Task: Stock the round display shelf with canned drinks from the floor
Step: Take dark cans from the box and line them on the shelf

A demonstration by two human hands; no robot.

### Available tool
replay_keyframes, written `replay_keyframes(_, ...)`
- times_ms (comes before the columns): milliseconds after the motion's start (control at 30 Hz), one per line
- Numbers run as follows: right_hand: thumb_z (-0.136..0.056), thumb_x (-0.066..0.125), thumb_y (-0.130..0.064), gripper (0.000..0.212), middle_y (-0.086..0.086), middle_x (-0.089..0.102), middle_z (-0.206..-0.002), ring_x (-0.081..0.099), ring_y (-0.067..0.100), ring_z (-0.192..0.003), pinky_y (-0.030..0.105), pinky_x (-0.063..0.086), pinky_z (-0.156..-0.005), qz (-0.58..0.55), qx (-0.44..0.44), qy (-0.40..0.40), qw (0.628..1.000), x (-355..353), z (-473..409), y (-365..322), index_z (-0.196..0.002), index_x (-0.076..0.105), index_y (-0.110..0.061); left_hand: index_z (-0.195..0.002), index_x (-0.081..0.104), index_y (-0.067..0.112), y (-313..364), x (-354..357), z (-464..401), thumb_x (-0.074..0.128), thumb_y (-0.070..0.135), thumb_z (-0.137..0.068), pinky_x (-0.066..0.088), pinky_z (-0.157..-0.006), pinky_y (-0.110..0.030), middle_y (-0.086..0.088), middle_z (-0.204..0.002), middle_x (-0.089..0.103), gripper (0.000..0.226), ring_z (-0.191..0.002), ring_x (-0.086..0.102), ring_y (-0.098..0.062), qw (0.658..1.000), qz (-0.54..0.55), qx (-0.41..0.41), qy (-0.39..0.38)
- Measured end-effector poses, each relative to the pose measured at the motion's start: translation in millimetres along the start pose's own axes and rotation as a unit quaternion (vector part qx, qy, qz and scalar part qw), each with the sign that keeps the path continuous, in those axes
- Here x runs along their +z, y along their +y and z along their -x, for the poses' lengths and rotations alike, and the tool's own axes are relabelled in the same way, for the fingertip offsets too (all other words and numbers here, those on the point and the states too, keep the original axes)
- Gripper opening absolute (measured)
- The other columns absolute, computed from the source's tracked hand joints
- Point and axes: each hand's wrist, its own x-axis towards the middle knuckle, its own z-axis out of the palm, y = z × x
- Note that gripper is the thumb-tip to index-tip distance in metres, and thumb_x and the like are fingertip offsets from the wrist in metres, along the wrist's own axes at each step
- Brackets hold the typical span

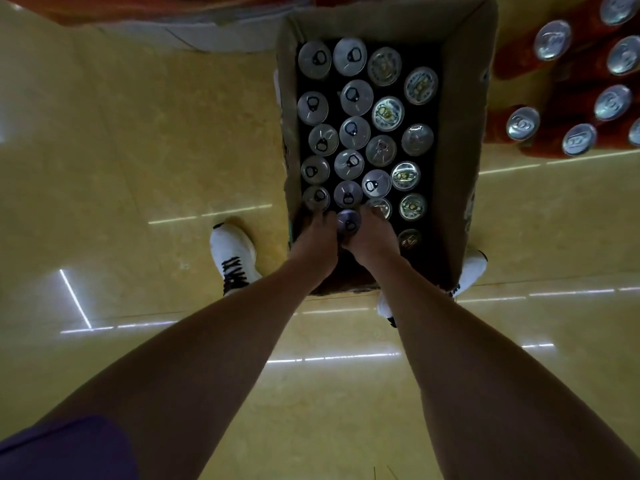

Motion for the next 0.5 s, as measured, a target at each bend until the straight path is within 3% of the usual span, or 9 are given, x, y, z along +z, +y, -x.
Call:
replay_keyframes(133,-0.074,0.075,-0.028,0.047,0.002,0.069,-0.103,0.065,0.028,-0.094,0.038,0.055,-0.075,-0.02,-0.03,0.02,0.999,13.4,-4.9,9.6,-0.115,0.052,-0.03,-0.132,0.039,0.007,-6.1,14.9,-18.8,0.05,0.007,-0.089,0.043,-0.101,-0.047,-0.017,-0.138,0.04,0.044,-0.12,0.047,-0.038,0.991,0.108,-0.039,0.073)
replay_keyframes(233,-0.074,0.073,-0.025,0.05,0.001,0.069,-0.104,0.067,0.025,-0.093,0.04,0.057,-0.077,-0.021,-0.057,0.034,0.998,19.8,-7.9,15.0,-0.118,0.05,-0.032,-0.122,0.041,0.01,-10.3,26.0,-23.5,0.05,0.009,-0.084,0.044,-0.1,-0.049,-0.014,-0.133,0.04,0.04,-0.119,0.046,-0.034,0.989,0.084,-0.045,0.11)
replay_keyframes(367,-0.083,0.069,-0.019,0.041,0.012,0.065,-0.111,0.064,0.035,-0.097,0.039,0.054,-0.076,0.053,-0.091,0.052,0.993,20.0,-9.6,19.9,-0.119,0.051,-0.016,-0.108,0.044,0.02,-16.1,33.6,-22.6,0.066,0.016,-0.078,0.044,-0.099,-0.046,-0.007,-0.132,0.039,0.038,-0.12,0.045,-0.031,0.995,0.048,-0.014,0.085)
replay_keyframes(500,-0.081,0.074,-0.027,0.044,0.016,0.067,-0.103,0.065,0.037,-0.092,0.035,0.049,-0.07,0.069,-0.096,0.052,0.992,7.8,0.8,22.4,-0.114,0.052,-0.01,-0.103,0.051,0.022,-10.2,19.1,-19.1,0.065,0.013,-0.079,0.044,-0.098,-0.039,-0.003,-0.13,0.046,0.03,-0.118,0.046,-0.03,0.999,0.043,0.005,0.032)
